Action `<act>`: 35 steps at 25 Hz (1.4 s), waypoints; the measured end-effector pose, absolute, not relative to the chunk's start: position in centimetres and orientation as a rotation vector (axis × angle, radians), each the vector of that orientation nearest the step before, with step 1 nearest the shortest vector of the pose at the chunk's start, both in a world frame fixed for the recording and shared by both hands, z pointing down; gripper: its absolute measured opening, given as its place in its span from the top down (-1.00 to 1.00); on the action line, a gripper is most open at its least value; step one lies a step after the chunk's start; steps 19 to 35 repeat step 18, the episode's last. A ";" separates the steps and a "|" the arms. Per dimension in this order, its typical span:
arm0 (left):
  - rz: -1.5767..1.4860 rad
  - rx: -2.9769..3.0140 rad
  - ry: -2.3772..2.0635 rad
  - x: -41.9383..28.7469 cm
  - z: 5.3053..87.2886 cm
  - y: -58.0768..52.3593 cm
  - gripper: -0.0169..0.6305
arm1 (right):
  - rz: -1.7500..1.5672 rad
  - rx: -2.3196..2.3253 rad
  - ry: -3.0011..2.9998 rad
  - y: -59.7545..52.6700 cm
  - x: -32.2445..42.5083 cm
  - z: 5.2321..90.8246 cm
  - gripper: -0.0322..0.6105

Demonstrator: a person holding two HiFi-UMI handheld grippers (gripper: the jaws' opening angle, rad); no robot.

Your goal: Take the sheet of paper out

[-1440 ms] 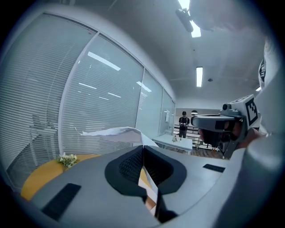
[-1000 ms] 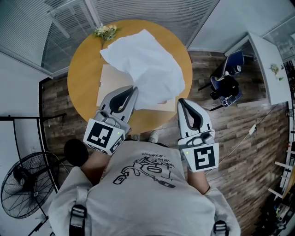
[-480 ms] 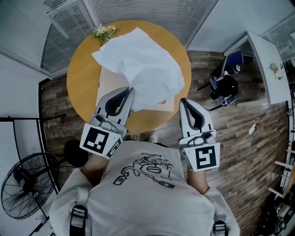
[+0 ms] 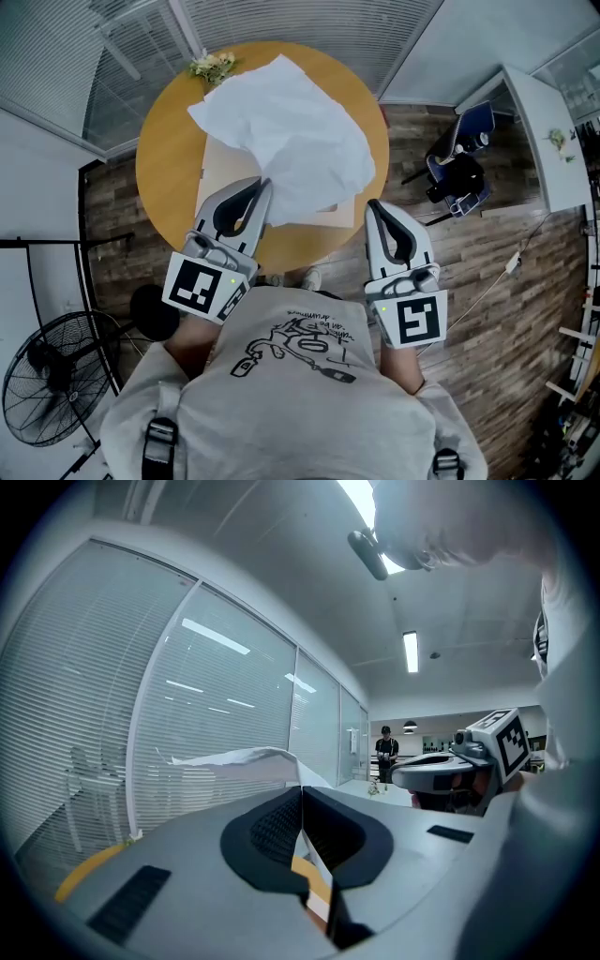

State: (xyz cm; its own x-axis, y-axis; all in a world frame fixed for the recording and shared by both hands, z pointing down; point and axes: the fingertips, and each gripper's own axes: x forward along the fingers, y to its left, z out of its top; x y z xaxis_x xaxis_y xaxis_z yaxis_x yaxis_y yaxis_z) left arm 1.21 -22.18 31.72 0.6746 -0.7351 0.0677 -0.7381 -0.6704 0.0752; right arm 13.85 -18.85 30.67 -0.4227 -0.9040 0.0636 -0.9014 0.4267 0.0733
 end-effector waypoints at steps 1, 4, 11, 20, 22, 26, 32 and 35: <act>0.048 2.785 -1.229 1.2 31.7 -22.2 0.89 | -0.041 1.633 -2.573 -18.9 13.8 30.7 0.88; 0.048 2.783 -1.228 1.1 31.7 -22.4 0.89 | -0.036 1.631 -2.570 -19.1 13.8 30.8 0.88; 0.050 2.781 -1.232 1.1 31.8 -22.2 0.89 | -0.036 1.632 -2.567 -18.9 13.9 30.9 0.88; 0.061 2.768 -1.232 1.2 32.3 -22.7 0.89 | -0.039 1.636 -2.567 -19.3 14.1 30.7 0.88; 0.061 2.768 -1.232 1.2 32.3 -22.7 0.89 | -0.039 1.636 -2.567 -19.3 14.1 30.7 0.88; 0.061 2.768 -1.232 1.2 32.3 -22.7 0.89 | -0.039 1.636 -2.567 -19.3 14.1 30.7 0.88; 0.061 2.768 -1.232 1.2 32.3 -22.7 0.89 | -0.039 1.636 -2.567 -19.3 14.1 30.7 0.88; 0.061 2.768 -1.232 1.2 32.3 -22.7 0.89 | -0.039 1.636 -2.567 -19.3 14.1 30.7 0.88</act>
